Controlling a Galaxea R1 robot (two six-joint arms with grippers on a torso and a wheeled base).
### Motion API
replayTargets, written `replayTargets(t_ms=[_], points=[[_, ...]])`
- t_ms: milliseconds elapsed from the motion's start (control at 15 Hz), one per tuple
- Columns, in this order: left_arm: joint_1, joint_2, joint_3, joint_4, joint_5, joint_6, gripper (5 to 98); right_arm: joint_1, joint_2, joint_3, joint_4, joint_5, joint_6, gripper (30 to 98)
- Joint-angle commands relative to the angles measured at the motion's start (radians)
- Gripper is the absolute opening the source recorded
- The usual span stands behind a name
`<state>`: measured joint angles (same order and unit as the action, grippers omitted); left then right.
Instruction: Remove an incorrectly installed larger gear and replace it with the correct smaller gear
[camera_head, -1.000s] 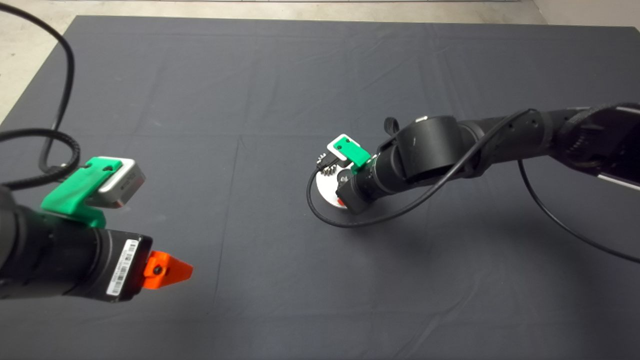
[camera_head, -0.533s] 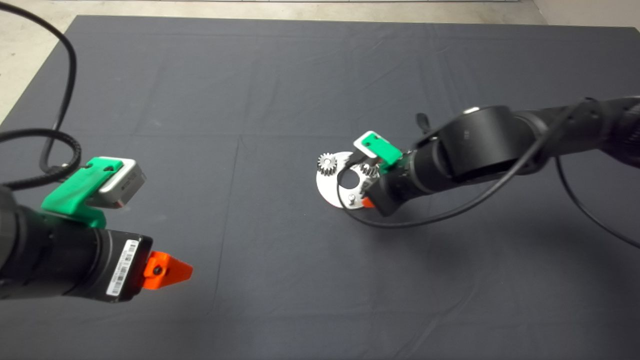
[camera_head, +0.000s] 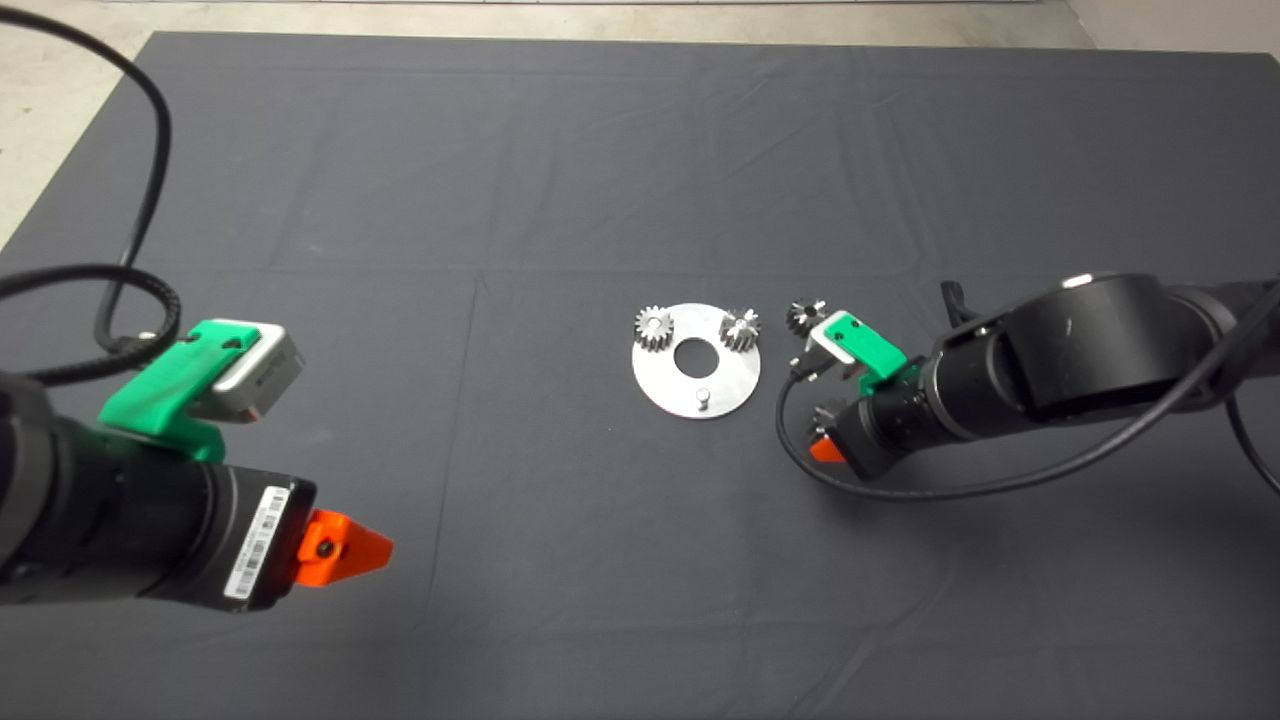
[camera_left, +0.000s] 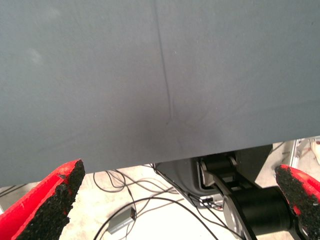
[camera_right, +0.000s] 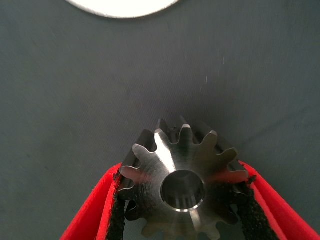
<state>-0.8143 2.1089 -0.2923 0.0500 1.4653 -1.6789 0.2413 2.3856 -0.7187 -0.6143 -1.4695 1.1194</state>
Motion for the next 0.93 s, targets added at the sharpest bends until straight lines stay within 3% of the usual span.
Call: replayTargets(t_ms=[0,467,867], points=[[-0.008,0.001,0.012,-0.015,0.006,-0.004,98.1,-0.016,-0.015,0.012,-0.077,0.008,-0.009,48.5],[0.006,0.001,0.012,-0.015,0.006,-0.005,98.2,-0.036,-0.045,0.012,-0.127,0.008,-0.013,48.5],[0.007,0.001,0.012,-0.022,0.021,-0.005,98.2,-0.042,-0.053,0.01,-0.155,0.008,-0.033,48.5]])
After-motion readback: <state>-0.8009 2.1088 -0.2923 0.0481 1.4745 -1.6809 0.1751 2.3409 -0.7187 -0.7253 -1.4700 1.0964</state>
